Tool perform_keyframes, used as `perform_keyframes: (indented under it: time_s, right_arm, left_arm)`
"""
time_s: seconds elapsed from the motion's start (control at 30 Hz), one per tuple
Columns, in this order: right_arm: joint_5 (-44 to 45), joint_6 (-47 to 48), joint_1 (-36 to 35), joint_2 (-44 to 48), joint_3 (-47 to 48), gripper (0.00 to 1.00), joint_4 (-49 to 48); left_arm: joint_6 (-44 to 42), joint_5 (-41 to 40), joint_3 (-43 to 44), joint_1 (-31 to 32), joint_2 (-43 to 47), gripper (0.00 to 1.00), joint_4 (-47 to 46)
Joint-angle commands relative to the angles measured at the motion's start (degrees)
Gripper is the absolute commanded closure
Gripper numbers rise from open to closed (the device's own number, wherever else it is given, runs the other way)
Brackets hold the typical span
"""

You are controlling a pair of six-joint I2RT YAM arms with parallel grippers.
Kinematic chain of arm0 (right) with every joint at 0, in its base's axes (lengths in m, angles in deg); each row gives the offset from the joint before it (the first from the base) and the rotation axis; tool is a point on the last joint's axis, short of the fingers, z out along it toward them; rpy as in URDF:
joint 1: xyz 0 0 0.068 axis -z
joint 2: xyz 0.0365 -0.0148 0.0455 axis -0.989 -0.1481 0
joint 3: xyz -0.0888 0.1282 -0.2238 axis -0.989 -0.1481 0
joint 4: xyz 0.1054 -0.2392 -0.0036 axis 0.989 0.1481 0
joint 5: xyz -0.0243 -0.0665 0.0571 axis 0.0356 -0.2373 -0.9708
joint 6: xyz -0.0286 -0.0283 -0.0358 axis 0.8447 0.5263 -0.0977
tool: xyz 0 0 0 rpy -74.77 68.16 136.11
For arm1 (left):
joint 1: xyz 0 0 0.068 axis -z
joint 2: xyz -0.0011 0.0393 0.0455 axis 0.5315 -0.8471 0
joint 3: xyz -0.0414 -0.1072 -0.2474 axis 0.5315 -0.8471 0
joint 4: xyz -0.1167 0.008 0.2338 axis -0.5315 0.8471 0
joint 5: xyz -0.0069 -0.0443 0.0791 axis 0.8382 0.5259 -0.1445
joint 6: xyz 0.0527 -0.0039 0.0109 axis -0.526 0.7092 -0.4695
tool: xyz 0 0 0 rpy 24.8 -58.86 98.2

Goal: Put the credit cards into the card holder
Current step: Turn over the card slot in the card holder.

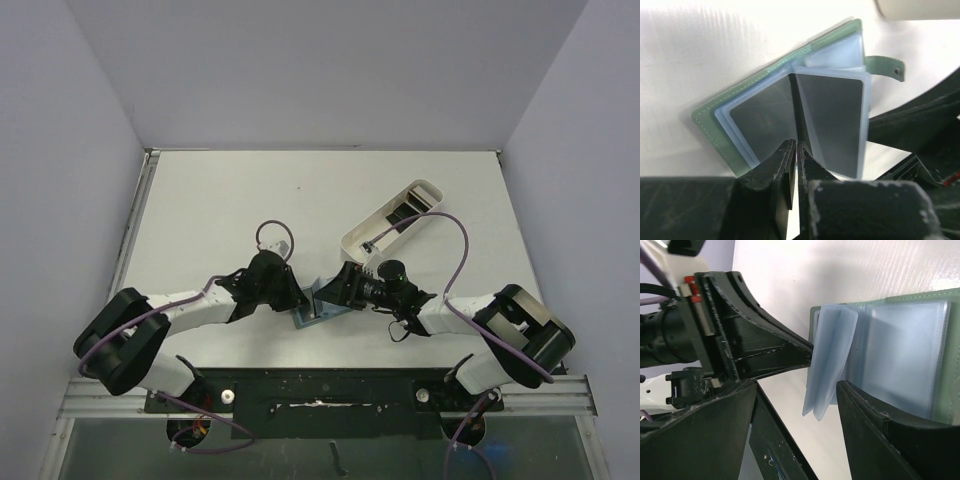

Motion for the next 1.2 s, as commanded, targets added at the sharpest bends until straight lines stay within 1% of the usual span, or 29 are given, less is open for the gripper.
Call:
perform_keyframes:
  time_s: [0.0,0.27,0.5,0.7,0.83,1.0,1.17]
  right_arm:
    - [-0.3,0.4,0.4,0.6,1.1,0.34,-3.6]
    - [-0.6,0.5,0.6,0.4,0.8,0.33,-4.4]
    - [-0.8,0.5,0.6,0.2,0.7,0.31,-5.3]
    - [-1.8,0.6,0.6,0.0,0.8,0.32,-6.6]
    - [-2.1,0.6,0.6,0.5,1.0,0.32,-6.7]
    - [-2.4,1.2,0.6,1.1,1.6,0.31,-5.6]
    - [-3.0,1.2,-0.1,-0.1,2.6,0.33,-5.5]
  left_arm:
    - [-0.7,1.7,2.2,0.4,-3.5,0.96,-4.1]
    - [-0.7,3.2,4.0,0.6,-6.9,0.97,-6.8]
    - [-0.5,3.7,4.5,0.7,-7.7,0.97,-7.5]
    - [0.3,4.8,4.3,0.7,-7.9,0.97,-10.9]
    - [0.7,5.1,4.3,0.7,-7.8,0.97,-11.5]
    - [0.7,0.6,3.0,0.5,-3.2,0.97,-5.7]
    - [1.7,-4.5,-0.7,-0.8,5.6,0.90,-0.9]
